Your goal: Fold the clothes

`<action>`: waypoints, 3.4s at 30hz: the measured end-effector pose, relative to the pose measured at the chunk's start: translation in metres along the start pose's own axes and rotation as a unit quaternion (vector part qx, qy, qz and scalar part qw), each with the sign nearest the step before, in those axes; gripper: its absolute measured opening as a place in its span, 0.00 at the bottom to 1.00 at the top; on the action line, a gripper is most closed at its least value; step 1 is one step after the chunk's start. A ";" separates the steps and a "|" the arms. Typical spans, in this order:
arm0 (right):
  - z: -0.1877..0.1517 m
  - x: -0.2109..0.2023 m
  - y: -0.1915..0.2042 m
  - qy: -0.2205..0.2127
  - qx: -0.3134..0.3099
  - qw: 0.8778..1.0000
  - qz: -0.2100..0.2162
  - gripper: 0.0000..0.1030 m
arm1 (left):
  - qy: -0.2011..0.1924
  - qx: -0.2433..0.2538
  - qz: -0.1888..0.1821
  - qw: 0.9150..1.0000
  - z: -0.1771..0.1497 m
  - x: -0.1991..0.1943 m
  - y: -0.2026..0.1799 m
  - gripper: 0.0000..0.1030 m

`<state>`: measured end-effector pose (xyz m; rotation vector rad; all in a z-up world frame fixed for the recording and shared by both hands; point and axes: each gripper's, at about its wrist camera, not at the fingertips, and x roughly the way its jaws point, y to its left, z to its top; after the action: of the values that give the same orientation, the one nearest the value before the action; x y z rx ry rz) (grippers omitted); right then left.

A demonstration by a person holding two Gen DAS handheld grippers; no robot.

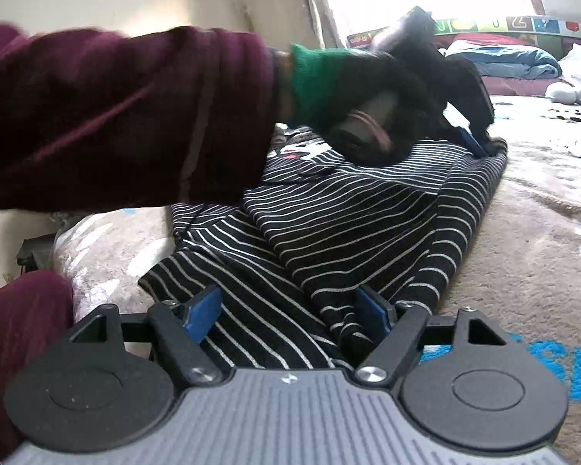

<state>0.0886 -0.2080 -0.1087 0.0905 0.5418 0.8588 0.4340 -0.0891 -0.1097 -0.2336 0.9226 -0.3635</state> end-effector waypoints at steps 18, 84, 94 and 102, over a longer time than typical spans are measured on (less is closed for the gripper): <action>-0.001 0.000 0.001 -0.006 -0.005 1.000 -0.004 0.76 | 0.020 0.141 -0.066 0.988 -0.089 -0.110 -0.054 0.09; -0.014 -0.039 0.037 -0.045 -0.076 0.983 -0.164 0.58 | -0.280 -0.192 -0.005 0.941 -0.171 -0.271 0.166 0.02; -0.018 -0.023 0.055 0.011 -0.140 0.978 -0.153 0.58 | -0.208 -0.248 -0.019 0.946 -0.188 -0.231 0.190 0.03; -0.015 -0.014 0.051 0.044 -0.131 0.982 -0.129 0.61 | -0.225 -0.203 -0.012 0.953 -0.184 -0.234 0.178 0.03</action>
<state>0.0386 -0.1863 -0.1010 -0.2551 0.5061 0.6760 0.1927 0.1599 -0.1082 -0.6770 0.5323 -0.1270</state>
